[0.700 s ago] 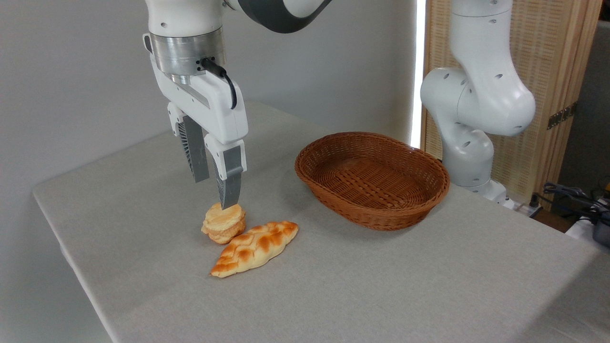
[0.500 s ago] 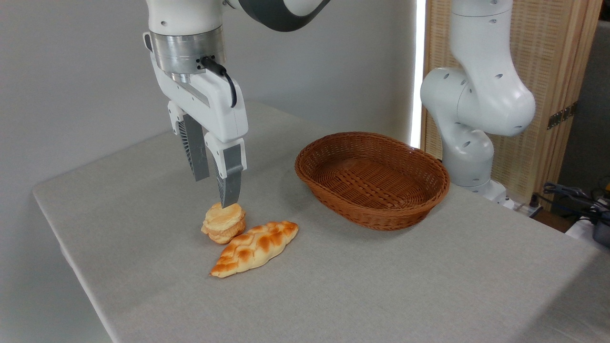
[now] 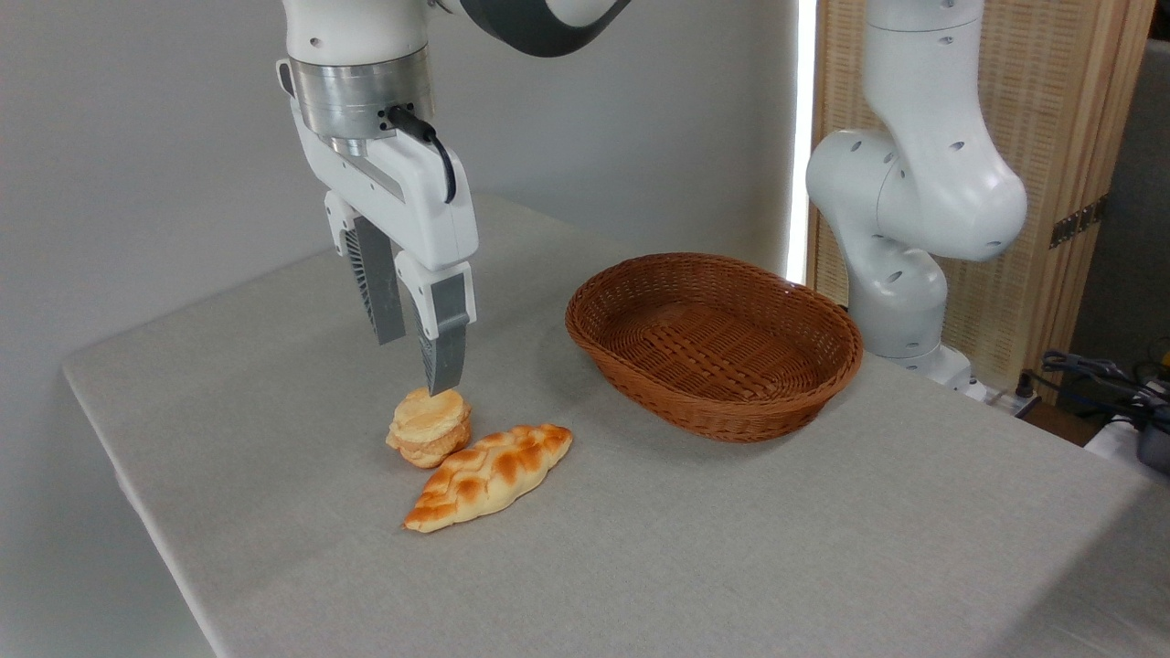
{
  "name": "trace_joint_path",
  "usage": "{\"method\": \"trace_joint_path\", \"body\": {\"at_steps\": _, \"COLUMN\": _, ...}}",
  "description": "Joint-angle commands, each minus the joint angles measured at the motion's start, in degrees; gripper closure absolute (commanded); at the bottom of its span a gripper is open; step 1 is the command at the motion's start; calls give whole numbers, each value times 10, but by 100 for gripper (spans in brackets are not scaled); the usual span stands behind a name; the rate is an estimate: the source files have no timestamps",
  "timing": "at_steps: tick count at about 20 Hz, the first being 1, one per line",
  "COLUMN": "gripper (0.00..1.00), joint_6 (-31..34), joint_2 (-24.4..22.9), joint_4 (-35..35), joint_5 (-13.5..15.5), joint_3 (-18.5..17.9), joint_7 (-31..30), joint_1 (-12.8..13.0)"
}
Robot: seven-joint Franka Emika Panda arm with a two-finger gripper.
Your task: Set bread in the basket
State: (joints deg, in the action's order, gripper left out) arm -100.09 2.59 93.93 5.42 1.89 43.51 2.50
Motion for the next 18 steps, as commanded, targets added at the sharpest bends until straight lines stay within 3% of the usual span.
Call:
{"method": "trace_joint_path", "body": {"at_steps": 1, "gripper": 0, "joint_6": 12, "joint_2": -6, "joint_4": -2, "joint_5": 8, "joint_3": 2, "joint_7": -6, "joint_1": -2}}
{"method": "trace_joint_path", "body": {"at_steps": 18, "gripper": 0, "joint_6": 22, "joint_2": -10, "joint_4": -2, "joint_5": 8, "joint_3": 0, "joint_7": -6, "joint_1": -3}}
